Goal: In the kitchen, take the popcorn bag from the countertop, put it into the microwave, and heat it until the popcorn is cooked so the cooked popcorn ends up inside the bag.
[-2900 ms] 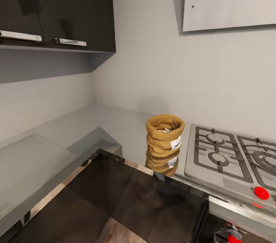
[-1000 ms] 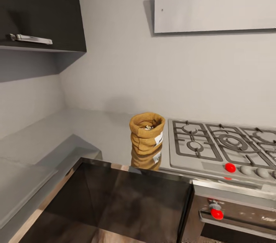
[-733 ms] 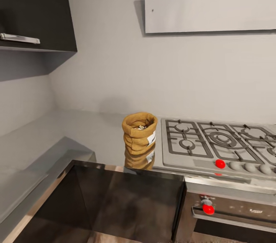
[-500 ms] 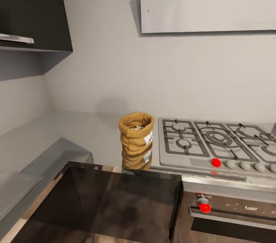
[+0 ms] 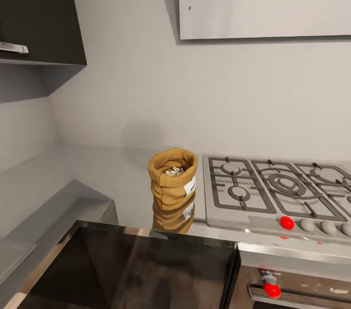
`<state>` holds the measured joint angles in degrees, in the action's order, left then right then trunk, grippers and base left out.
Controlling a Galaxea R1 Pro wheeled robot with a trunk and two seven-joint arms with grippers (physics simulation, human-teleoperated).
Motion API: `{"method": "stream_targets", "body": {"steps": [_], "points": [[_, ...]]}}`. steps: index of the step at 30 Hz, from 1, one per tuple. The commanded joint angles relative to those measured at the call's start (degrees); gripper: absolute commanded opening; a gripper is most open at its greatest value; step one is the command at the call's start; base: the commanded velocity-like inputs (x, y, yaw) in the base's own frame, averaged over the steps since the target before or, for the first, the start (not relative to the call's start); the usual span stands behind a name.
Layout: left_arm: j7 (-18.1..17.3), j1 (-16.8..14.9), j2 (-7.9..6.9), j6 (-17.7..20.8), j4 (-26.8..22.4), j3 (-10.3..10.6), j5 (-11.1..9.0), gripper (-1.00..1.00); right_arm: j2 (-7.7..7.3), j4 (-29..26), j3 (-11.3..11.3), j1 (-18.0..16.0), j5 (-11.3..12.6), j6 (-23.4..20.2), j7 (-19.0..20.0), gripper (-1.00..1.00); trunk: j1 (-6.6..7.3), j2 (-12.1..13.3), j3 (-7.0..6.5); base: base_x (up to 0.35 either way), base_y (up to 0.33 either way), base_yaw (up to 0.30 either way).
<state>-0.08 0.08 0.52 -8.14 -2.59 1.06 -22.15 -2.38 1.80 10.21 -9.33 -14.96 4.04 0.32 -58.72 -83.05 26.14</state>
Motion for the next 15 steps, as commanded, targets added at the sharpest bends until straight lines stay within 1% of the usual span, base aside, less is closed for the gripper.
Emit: {"method": "stream_targets", "body": {"steps": [1, 15], "points": [[-0.01, 0.01, 0.01, -0.12, -0.05, 0.13, -0.35, 1.0, -0.05, 0.19, 0.5, -0.08, -0.47, 0.35, 0.03, 1.0, 0.0, -0.03, 0.05, 0.019, 0.0, 0.0], [-0.01, 0.01, 0.01, -0.12, -0.05, 0.17, -0.33, 1.0, 0.01, 0.2, 0.43, -0.08, -0.67, 0.35, 0.03, 1.0, 0.0, -0.03, 0.05, 0.002, 0.0, 0.0]]}}
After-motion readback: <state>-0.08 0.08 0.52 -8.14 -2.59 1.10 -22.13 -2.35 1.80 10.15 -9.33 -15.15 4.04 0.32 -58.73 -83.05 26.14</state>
